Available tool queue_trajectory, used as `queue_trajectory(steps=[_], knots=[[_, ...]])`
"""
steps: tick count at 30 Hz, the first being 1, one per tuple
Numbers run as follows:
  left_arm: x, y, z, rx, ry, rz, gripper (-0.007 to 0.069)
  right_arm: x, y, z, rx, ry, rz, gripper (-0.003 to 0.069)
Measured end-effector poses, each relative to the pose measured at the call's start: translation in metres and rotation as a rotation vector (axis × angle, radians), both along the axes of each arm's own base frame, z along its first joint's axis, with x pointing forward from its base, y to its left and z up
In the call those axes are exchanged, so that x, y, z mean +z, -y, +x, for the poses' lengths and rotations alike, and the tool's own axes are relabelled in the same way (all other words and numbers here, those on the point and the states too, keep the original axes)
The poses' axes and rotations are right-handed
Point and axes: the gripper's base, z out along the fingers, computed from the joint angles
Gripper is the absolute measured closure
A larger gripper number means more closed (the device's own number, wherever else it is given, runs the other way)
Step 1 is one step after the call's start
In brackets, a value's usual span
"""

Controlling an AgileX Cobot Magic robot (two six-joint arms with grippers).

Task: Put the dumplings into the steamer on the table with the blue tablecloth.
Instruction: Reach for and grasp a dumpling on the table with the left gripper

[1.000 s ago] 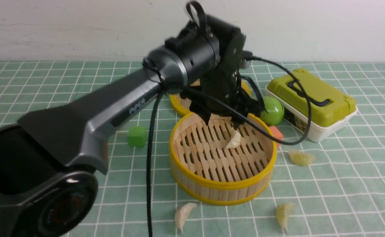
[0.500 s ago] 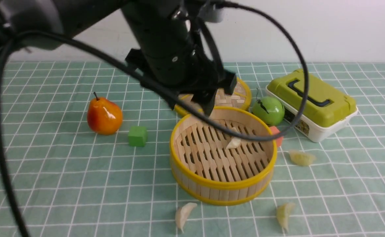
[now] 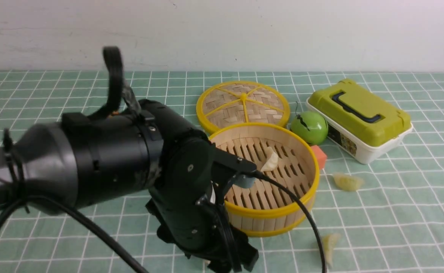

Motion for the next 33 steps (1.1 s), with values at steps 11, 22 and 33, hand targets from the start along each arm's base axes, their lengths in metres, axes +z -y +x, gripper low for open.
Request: queue_trajectory(steps=[11,22,33], knots=[[-0.056,0.012,0.029,-0.068,0.102,0.129,0.0123,0.0,0.001,0.0,-0.003,0.001,-0.007,0.0599],[-0.075,0.016,0.035,0.037,0.095,0.119,0.0305,0.0,0.001,0.0,-0.006,0.004,-0.016,0.059],[-0.009,0.013,0.034,0.086,0.156,0.048,0.0438,0.0,0.001,0.0,-0.006,0.003,-0.017,0.0584]])
